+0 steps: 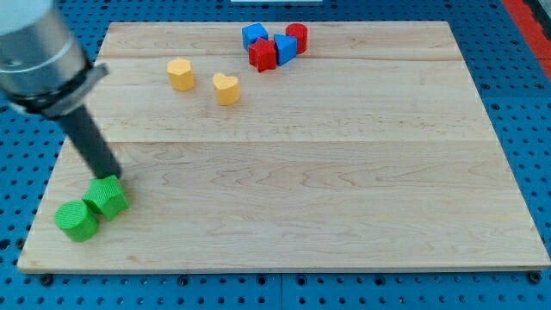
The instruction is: Place the yellow blocks and green blocks at the bottom left side of the board
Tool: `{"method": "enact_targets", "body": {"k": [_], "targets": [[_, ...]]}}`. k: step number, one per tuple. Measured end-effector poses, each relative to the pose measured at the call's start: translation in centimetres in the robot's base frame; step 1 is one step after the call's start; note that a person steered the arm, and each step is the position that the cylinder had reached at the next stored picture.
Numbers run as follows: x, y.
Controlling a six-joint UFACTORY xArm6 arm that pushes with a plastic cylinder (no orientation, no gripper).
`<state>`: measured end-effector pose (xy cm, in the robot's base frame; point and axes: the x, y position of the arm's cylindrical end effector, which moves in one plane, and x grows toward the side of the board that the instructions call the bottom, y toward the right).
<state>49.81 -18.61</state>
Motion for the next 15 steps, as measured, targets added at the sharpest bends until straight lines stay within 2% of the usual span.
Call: {"method": "enact_targets", "body": {"k": [1,2,3,4,7,8,9,10,11,12,13,14,15], "targets": [[-4.3,9.9],[-12.5,18.0],[-18.2,17.1],[-17.4,11.8],[-4.9,7.8],[-3.7,6.0],[-7.8,5.7],[-8.3,3.5],[-11.2,5.3],[-13.4,4.2],[-12.5,-0.9],[-9.2,-3.6],[-4.8,-3.7]]}}
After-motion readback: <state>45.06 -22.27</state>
